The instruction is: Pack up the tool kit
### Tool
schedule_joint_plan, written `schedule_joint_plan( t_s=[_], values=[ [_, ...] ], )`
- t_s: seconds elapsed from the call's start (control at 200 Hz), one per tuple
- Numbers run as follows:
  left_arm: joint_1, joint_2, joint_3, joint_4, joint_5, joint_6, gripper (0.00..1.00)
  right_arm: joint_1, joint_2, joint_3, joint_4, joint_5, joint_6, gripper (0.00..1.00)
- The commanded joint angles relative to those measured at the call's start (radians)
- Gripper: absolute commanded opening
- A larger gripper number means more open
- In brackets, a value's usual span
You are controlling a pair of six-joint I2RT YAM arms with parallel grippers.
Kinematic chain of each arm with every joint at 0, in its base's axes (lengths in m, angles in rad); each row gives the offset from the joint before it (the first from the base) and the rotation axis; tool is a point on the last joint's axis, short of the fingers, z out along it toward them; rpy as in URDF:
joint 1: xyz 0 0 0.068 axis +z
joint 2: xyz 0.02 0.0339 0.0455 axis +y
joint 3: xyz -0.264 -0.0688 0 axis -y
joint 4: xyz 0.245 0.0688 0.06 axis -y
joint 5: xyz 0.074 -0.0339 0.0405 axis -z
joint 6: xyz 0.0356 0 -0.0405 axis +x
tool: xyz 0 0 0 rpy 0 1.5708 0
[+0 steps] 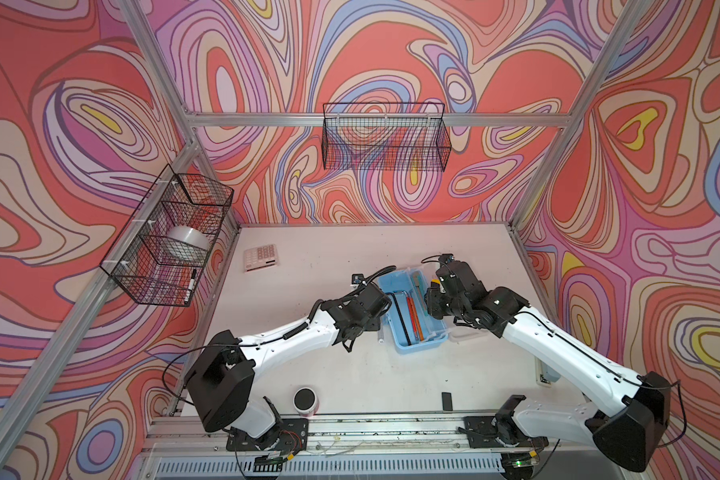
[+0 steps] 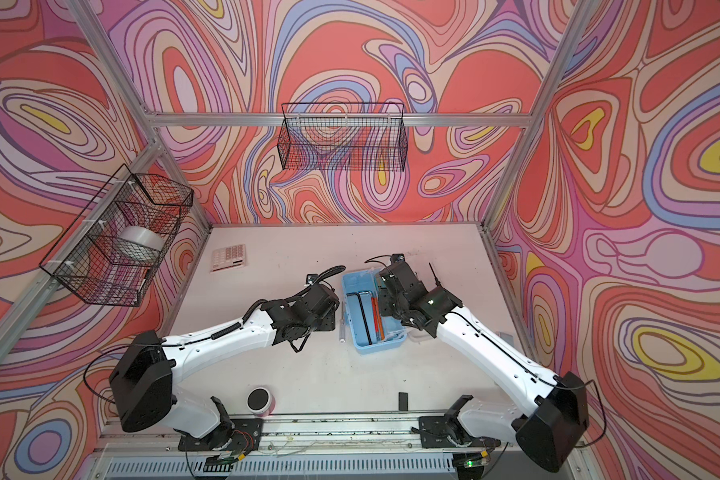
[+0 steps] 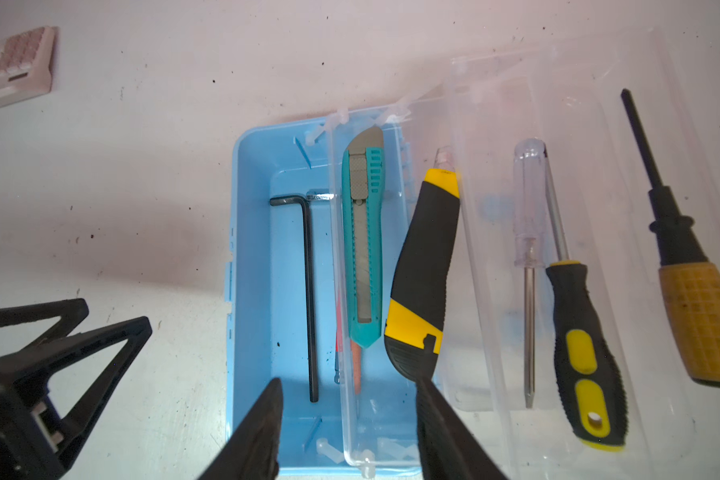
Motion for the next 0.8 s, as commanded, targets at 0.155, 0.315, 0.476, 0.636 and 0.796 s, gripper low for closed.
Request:
schedule_joint_plan(
  t_s=[0.155,0.315,0.476,0.636,0.796],
  values=[
    [-0.002,0.085,-0.046,0.098,0.09,-0.043,0.65,-0.01,0.017,-0.054,0.041,-0.129,-0.002,0.47],
    [0.012,0.098,-0.063,0.11,0.109,-0.07,0.64,0.008,0.014,-0.056,0.049,-0.136,0.031,0.44],
    [0.096,0.0,-0.232,0.261,0.21,-0.113,0.63,0.119,0.056,-0.007,0.033,-0.067,0.095,0.45],
    [0.188,-0.17,-0.365,0.295,0.245,-0.116,0.64,0.254,0.159,0.044,0.057,-0.017,0.182,0.44],
    [0.323,-0.338,-0.474,0.29,0.303,-0.101,0.63,0.349,0.308,0.106,0.076,0.01,0.247,0.43]
  ],
)
